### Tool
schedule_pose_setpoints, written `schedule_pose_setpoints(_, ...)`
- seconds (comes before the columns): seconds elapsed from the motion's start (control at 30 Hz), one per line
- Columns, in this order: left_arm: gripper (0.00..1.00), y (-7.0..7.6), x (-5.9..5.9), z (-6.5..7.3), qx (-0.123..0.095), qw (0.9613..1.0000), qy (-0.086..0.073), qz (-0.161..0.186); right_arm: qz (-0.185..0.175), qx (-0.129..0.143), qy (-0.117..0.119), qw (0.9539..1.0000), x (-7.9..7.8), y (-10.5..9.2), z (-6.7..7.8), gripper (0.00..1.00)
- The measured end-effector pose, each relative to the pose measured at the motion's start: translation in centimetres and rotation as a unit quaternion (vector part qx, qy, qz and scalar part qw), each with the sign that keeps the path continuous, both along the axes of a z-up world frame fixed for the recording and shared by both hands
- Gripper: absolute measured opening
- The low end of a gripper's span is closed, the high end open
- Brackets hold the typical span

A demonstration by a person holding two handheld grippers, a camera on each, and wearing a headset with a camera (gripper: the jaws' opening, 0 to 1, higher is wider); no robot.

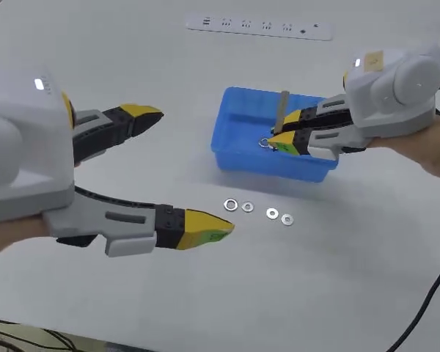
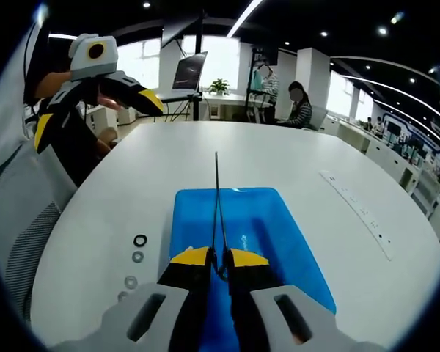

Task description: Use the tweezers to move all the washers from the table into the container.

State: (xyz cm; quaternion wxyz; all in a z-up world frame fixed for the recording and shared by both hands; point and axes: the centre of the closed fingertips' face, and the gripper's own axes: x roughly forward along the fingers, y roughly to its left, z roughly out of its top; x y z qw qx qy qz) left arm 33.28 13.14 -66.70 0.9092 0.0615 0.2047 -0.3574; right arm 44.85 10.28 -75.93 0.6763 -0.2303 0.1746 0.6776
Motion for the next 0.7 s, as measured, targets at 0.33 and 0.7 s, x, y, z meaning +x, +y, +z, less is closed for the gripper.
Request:
schedule_pose_setpoints(0.33, 1.0, 0.3, 0.4, 0.3, -0.017, 0.999, -0.041, -0.004, 0.003, -0.006, 0.0, 1.0, 0.0, 0.0, -0.3, 0.1)
schedule_pose_setpoints(0.7, 0.99, 0.0, 0.9, 0.5, -0.032, 0.9979, -0.056, -0.013, -0.006, 0.0, -0.001, 1.0, 0.3, 0.1, 0.3, 0.1)
